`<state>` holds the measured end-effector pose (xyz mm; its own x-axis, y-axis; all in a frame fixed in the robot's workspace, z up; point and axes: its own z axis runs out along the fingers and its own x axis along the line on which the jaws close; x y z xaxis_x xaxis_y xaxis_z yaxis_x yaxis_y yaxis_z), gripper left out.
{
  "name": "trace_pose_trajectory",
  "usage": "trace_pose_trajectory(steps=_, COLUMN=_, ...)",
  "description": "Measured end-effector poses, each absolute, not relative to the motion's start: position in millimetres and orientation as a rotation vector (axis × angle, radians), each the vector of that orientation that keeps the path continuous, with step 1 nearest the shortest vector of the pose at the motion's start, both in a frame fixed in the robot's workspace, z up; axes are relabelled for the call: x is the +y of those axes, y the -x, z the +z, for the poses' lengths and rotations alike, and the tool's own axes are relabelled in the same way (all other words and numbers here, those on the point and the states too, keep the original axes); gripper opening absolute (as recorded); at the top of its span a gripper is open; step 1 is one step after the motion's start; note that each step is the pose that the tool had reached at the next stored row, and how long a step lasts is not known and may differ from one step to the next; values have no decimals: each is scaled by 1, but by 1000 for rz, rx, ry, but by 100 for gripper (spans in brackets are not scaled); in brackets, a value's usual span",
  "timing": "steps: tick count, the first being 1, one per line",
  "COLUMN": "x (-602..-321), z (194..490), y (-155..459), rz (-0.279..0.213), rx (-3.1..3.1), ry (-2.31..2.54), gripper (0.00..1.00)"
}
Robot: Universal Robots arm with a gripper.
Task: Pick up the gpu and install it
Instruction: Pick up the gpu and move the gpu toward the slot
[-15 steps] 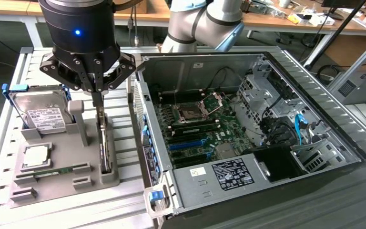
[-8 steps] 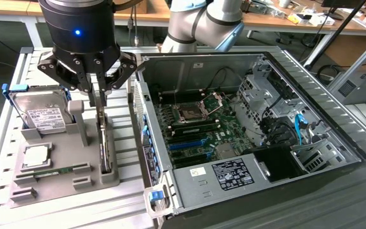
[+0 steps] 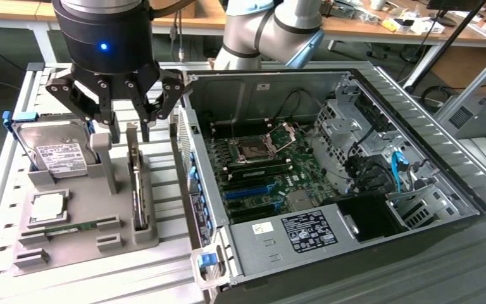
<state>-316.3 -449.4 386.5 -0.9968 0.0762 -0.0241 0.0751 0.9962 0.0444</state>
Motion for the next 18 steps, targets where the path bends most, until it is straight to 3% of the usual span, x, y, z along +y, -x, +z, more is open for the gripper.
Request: trace_pose_trajectory(steps=18, x=-449, z=353, y=317, rz=68, rx=3113, ry=-118, gripper=42)
